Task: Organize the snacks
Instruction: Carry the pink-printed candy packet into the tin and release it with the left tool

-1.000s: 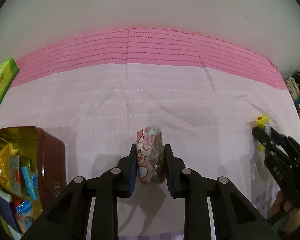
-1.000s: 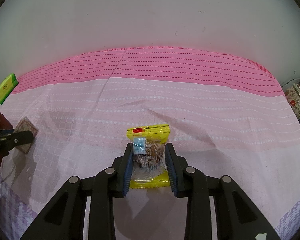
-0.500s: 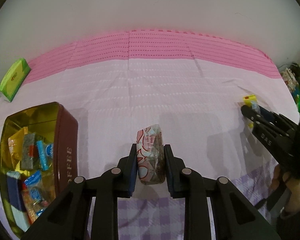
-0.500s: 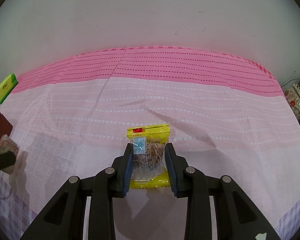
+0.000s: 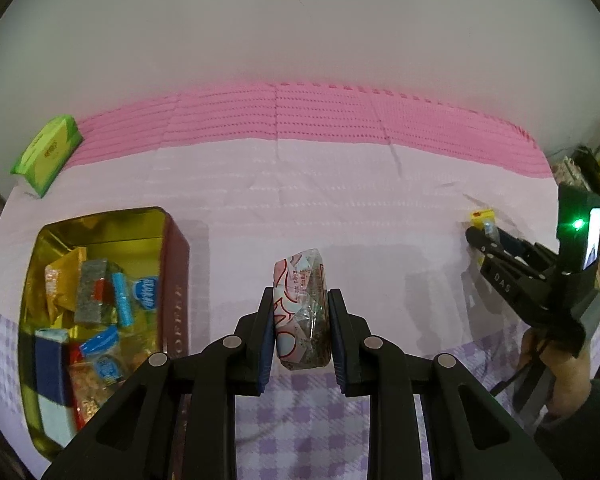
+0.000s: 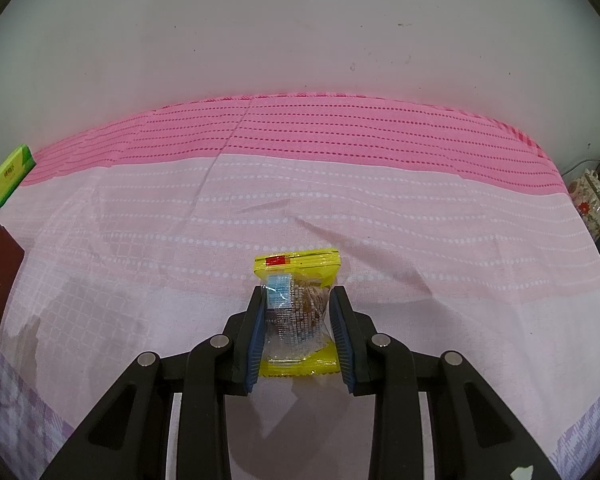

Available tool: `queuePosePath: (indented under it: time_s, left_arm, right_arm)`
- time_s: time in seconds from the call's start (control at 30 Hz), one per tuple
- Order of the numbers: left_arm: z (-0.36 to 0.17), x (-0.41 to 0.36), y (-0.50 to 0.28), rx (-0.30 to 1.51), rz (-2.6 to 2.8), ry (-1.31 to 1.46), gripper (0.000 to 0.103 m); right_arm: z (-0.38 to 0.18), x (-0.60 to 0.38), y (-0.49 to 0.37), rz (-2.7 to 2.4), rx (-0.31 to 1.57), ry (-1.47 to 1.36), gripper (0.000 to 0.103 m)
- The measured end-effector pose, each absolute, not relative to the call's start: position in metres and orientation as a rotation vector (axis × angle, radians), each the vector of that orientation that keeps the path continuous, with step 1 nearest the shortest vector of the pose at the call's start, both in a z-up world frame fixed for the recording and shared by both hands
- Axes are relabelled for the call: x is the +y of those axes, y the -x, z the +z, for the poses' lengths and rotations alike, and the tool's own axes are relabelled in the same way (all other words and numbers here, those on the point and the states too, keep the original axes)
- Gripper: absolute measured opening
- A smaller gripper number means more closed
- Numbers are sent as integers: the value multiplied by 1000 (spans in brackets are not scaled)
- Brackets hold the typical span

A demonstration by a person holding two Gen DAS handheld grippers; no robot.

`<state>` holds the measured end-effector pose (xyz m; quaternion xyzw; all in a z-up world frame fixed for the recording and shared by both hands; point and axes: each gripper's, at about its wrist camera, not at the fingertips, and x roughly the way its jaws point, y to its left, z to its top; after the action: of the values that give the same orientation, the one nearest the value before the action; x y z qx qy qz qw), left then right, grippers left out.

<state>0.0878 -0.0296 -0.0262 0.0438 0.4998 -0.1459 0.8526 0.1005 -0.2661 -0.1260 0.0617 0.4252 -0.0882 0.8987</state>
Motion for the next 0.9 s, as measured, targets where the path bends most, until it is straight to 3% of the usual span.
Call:
queuePosePath:
  time_s: [0.43,0.9]
  left_arm:
    - [6,27,-101,1007,-211,-66,25]
    - [7,105,-129,1018,-76,-28,25]
  right_arm:
    - [-126,-266,-100,-182,880,-128,29]
    - [-125,-266,-101,-182,880,-126,29]
